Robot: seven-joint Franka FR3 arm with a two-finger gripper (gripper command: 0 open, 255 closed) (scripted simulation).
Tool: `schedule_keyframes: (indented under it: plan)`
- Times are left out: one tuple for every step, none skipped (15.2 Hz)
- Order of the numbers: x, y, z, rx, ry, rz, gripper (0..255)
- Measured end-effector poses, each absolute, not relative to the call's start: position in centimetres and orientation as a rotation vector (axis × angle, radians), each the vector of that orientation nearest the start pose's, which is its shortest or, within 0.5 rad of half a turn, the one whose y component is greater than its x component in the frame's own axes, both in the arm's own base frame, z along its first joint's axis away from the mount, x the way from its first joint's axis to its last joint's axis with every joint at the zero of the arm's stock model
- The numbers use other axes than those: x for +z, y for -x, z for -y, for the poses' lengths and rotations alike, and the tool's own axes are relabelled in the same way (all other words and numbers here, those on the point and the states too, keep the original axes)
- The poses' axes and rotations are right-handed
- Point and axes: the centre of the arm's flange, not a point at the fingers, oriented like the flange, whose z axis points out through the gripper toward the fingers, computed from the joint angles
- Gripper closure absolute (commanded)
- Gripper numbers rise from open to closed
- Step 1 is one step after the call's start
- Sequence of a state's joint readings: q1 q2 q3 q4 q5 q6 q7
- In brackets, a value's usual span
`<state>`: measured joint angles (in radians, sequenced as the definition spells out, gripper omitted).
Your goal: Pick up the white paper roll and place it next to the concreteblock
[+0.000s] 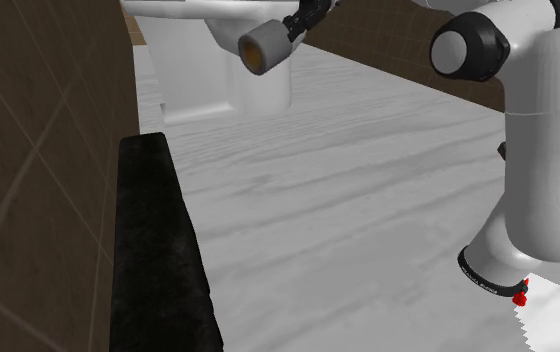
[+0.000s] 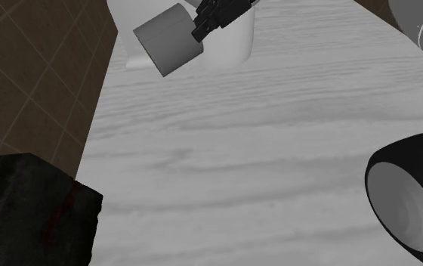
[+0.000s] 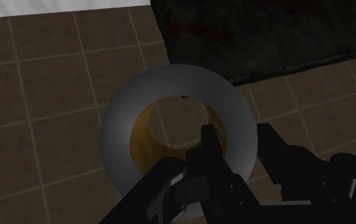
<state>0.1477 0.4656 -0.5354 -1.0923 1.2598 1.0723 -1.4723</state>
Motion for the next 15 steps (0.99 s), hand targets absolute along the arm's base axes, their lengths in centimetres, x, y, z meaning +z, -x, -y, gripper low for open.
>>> schedule_keyframes:
  plan:
    - [62.4,-63.4,0.5,-0.629,1.589,1.435,255]
    - [62.4,-62.5,-0.7,-0.63,1.588,1.436,255]
    - [62.4,-61.9,-1.5,-0.63,1.588,1.436,255]
    - [62.6,-60.8,-2.3,-0.629,1.588,1.435,255]
    - [62.6,-60.2,-3.1,-0.63,1.588,1.435,255]
    - [62.6,-59.1,-4.2,-0.629,1.587,1.435,255]
    - [62.6,-58.1,-5.2,-0.629,1.587,1.435,255]
    - [62.6,-57.1,-6.1,-0.629,1.587,1.436,255]
    - [62.5,-56.2,-7.2,-0.629,1.587,1.436,255]
    - [62.5,-55.5,-8.2,-0.629,1.587,1.436,255]
    - [62.6,-54.8,-9.2,-0.629,1.587,1.436,255]
    - [62.5,-53.6,-10.3,-0.627,1.587,1.436,255]
    - [62.2,-52.9,-11.2,-0.628,1.587,1.437,255]
    - [62.4,-52.0,-12.2,-0.628,1.587,1.437,255]
    - [62.7,-51.2,-13.0,-0.628,1.587,1.436,255]
